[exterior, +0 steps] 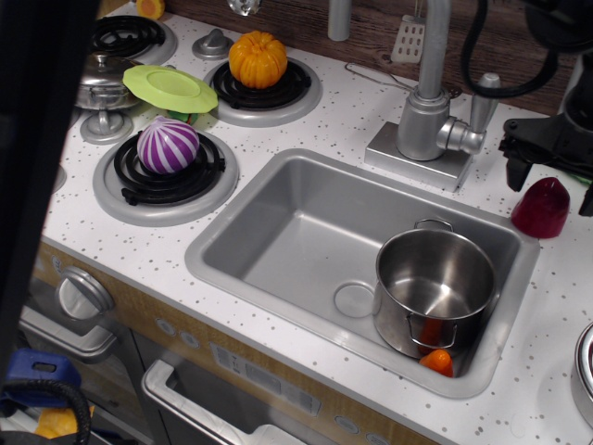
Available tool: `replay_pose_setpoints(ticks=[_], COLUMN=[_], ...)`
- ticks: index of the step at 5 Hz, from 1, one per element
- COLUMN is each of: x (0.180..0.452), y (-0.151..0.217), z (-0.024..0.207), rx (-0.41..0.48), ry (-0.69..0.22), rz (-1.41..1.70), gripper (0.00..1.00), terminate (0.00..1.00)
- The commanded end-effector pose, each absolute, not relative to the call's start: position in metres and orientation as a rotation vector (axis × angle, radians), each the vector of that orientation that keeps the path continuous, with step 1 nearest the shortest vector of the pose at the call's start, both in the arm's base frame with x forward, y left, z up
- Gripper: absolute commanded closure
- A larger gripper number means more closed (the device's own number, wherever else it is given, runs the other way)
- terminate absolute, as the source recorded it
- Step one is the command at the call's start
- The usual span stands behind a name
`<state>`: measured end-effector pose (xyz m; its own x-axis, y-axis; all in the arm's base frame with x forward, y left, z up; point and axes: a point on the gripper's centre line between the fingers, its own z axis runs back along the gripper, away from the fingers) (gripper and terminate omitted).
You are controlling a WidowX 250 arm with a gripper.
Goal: Put sweet potato in pot which is in sink
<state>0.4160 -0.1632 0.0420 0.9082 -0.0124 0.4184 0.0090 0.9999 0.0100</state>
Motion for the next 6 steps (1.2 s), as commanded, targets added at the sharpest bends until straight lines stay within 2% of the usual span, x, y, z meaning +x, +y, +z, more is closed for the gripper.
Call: replay_pose_setpoints(ticks=[1, 2, 3, 4, 5, 6], x=[0.437, 0.439, 0.439, 0.439, 0.427, 0.398], y=[-0.156, -0.159, -0.159, -0.156, -0.14, -0.125], z=[0.05, 0.039, 0.034, 0.044, 0.082, 0.113], rx=[-0.033, -0.04, -0.074, -0.06, -0.03, 0.059], ry=[-0.506, -0.522, -0.524, -0.503, -0.403, -0.329], rz=[-0.007, 0.02, 0.049, 0.027, -0.015, -0.043], gripper=[0.0, 0.0, 1.0, 1.0, 1.0, 1.0], terminate=[0.0, 0.0, 0.0, 0.0, 0.0, 0.0])
